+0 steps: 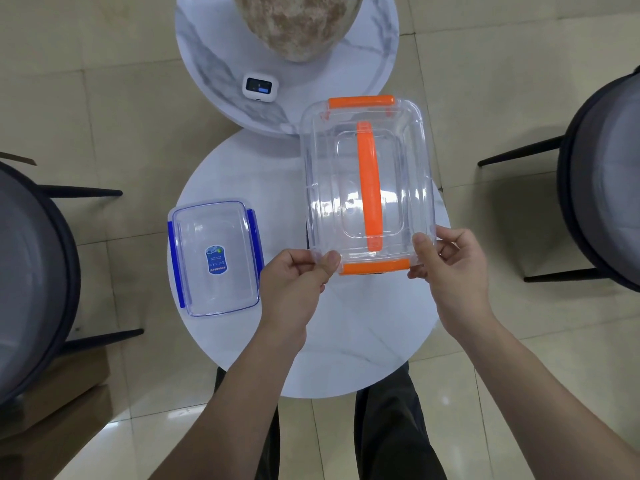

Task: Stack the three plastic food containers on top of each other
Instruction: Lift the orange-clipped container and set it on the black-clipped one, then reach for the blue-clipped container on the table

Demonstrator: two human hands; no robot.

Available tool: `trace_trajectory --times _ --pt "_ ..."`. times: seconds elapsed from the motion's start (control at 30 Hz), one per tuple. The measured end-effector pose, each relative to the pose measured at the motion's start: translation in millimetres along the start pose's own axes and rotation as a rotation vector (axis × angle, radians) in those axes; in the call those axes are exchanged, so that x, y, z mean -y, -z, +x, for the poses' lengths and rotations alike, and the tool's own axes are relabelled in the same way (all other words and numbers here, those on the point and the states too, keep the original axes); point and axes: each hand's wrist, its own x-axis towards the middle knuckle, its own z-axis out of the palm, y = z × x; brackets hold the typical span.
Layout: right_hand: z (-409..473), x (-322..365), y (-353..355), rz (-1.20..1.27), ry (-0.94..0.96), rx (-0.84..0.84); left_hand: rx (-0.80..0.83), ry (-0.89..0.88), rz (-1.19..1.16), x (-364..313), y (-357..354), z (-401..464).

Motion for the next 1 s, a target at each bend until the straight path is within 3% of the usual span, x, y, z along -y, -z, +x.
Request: trace_trajectory --times 0.5,1.0 --pt "-48 -37 -7 -0.006 -0.129 -0.006 -0.060 0.050 -0.086 21 31 -12" --pt "-54 -36 -23 0.037 -0.082 -0.071 -0.240 0.108 -0.153 55 118 3"
